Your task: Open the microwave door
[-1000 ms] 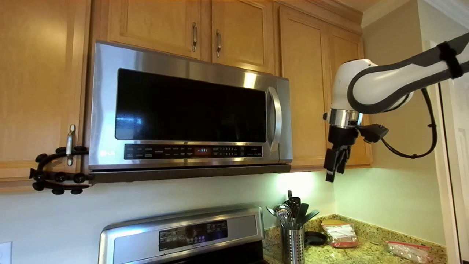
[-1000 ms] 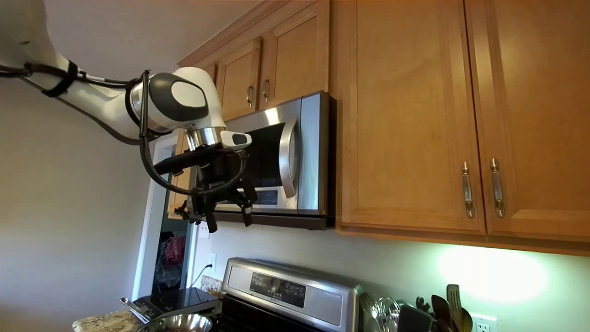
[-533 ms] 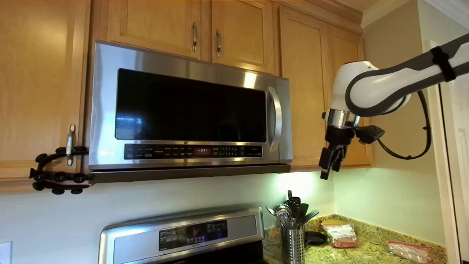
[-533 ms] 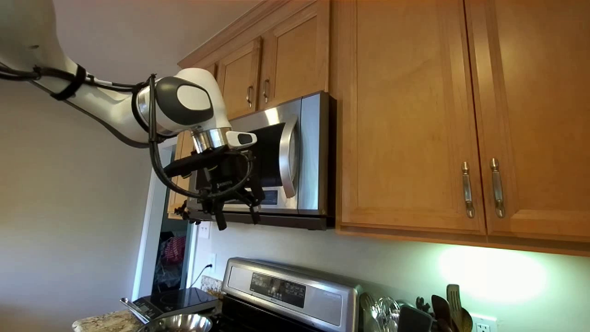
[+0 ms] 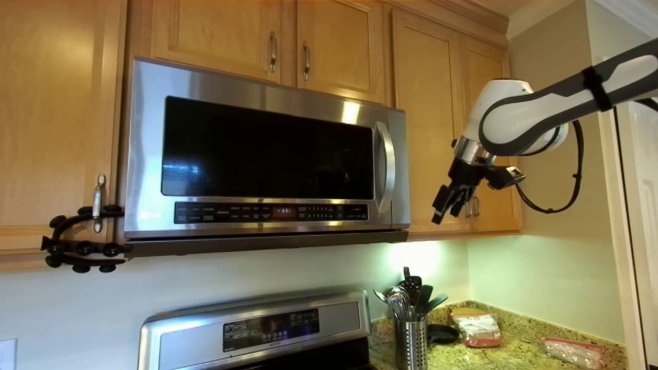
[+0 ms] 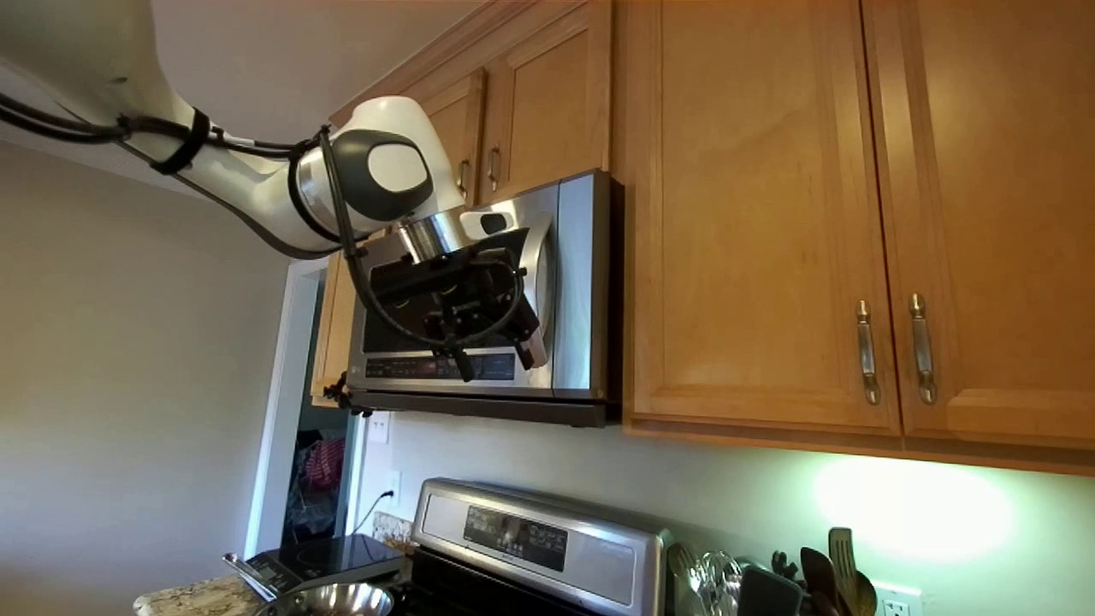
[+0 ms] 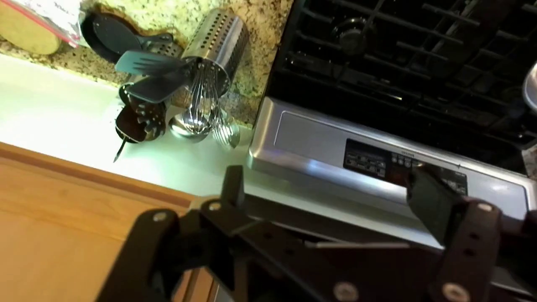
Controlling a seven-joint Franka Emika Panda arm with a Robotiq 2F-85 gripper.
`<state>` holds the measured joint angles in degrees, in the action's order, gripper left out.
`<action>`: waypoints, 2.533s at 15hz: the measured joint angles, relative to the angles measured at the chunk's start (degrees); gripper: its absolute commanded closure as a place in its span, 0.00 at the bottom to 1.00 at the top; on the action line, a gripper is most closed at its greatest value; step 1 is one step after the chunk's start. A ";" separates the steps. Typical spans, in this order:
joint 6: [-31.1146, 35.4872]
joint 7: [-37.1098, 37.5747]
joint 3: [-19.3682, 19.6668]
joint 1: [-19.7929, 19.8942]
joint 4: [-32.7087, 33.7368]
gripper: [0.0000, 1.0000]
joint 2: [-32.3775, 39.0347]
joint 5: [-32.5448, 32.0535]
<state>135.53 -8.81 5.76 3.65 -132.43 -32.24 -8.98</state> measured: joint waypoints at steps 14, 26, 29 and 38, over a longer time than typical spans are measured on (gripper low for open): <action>11.69 -0.33 0.08 -2.11 16.78 0.00 16.19 7.55; 12.85 -1.27 -0.75 -2.77 21.87 0.67 20.08 12.86; 12.80 -1.82 -0.75 -2.97 22.68 0.84 20.62 13.44; 12.33 2.19 -1.82 -2.37 22.84 0.85 20.65 7.85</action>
<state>147.85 -6.63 3.94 1.29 -109.58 -11.59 -1.13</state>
